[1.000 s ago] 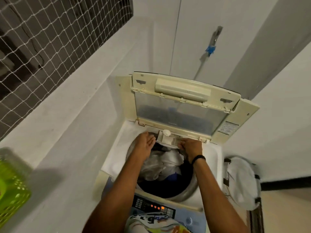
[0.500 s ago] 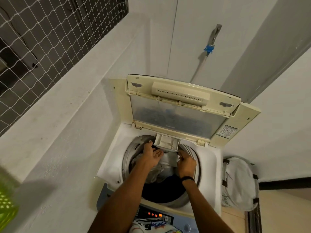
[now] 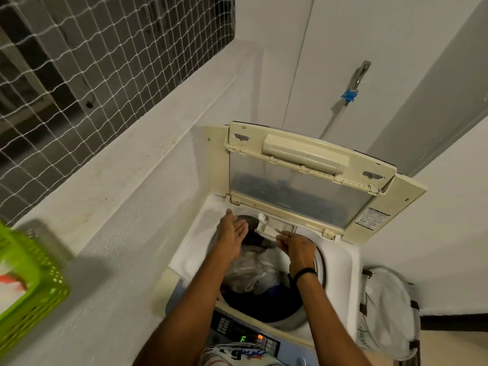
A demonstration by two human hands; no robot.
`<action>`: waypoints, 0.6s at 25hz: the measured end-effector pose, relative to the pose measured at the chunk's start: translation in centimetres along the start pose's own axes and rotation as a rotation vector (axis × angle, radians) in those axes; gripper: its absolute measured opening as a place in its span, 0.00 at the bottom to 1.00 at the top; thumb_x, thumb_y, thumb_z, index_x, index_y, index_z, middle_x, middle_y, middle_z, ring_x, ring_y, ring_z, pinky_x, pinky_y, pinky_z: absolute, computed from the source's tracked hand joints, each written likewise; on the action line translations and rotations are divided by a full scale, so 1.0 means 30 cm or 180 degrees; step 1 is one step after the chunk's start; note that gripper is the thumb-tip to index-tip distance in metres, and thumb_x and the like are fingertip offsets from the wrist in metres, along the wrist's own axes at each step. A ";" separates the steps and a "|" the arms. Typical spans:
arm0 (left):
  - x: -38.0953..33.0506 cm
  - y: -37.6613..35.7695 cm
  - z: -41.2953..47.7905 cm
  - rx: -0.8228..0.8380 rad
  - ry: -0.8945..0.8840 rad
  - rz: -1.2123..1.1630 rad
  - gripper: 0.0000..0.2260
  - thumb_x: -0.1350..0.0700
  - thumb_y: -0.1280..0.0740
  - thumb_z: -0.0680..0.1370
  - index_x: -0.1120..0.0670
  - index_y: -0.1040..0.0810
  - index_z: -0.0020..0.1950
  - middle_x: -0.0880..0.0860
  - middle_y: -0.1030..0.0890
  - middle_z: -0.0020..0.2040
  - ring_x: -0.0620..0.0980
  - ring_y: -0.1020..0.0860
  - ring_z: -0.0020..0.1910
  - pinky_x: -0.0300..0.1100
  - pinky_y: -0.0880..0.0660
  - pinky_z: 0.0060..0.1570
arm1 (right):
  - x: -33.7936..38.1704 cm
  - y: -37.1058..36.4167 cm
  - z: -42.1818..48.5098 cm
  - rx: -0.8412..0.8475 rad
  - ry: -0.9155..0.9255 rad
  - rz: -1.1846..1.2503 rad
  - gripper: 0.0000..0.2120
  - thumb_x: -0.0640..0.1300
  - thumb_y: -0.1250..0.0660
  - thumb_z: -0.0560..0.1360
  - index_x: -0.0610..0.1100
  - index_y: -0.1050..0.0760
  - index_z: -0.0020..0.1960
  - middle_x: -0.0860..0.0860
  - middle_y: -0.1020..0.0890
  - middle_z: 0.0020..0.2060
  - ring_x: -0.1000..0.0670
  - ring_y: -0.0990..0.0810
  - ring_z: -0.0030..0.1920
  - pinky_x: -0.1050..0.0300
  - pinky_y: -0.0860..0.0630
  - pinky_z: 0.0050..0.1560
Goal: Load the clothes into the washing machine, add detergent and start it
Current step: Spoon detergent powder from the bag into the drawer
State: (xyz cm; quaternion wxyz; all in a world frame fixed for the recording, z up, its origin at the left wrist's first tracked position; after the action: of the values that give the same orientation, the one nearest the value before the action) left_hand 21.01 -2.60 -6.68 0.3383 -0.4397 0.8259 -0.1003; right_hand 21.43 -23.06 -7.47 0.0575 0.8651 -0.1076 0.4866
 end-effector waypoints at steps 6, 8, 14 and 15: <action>-0.403 0.162 -0.376 -0.0640 -0.1956 -0.0008 0.14 0.52 0.37 0.82 0.61 0.23 0.60 0.58 0.18 0.48 0.54 0.19 0.49 0.43 0.22 0.51 | 0.155 -0.284 -0.232 0.0905 -0.0437 0.0800 0.09 0.27 0.36 0.74 0.30 0.21 0.53 0.36 0.16 0.48 0.40 0.16 0.51 0.50 0.19 0.55; -0.512 0.225 -0.555 -0.0669 -0.2631 -0.0060 0.10 0.56 0.37 0.81 0.60 0.22 0.58 0.58 0.18 0.46 0.53 0.20 0.46 0.44 0.22 0.50 | 0.204 -0.385 -0.336 0.1229 -0.0372 0.0629 0.10 0.26 0.38 0.74 0.29 0.21 0.52 0.35 0.16 0.45 0.40 0.16 0.47 0.52 0.18 0.52; -0.726 0.459 -1.025 -0.1109 -0.3888 -0.0258 0.05 0.57 0.36 0.81 0.54 0.20 0.52 0.58 0.16 0.47 0.52 0.19 0.46 0.41 0.22 0.47 | 0.303 -0.681 -0.674 0.2292 -0.0475 0.0454 0.09 0.26 0.38 0.73 0.28 0.21 0.50 0.37 0.16 0.40 0.44 0.14 0.41 0.58 0.17 0.43; -0.745 0.503 -1.086 -0.1208 -0.4023 -0.0264 0.05 0.57 0.35 0.81 0.55 0.20 0.52 0.58 0.16 0.46 0.52 0.19 0.46 0.41 0.22 0.47 | 0.317 -0.727 -0.733 0.2477 -0.0452 0.0384 0.09 0.26 0.38 0.73 0.29 0.21 0.48 0.38 0.16 0.39 0.44 0.14 0.40 0.58 0.17 0.42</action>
State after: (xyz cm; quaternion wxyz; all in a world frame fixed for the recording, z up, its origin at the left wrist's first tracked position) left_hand -1.42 19.80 21.31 0.6704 -0.4973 0.4541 0.3115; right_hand 13.25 1.34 12.20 -0.3108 0.8458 0.0305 0.4325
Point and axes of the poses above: each hand's wrist, its own z-axis towards the middle knuckle, its own y-axis out of the back of the hand, x = y × z, the point moved 7 cm from there along z, towards the middle knuckle
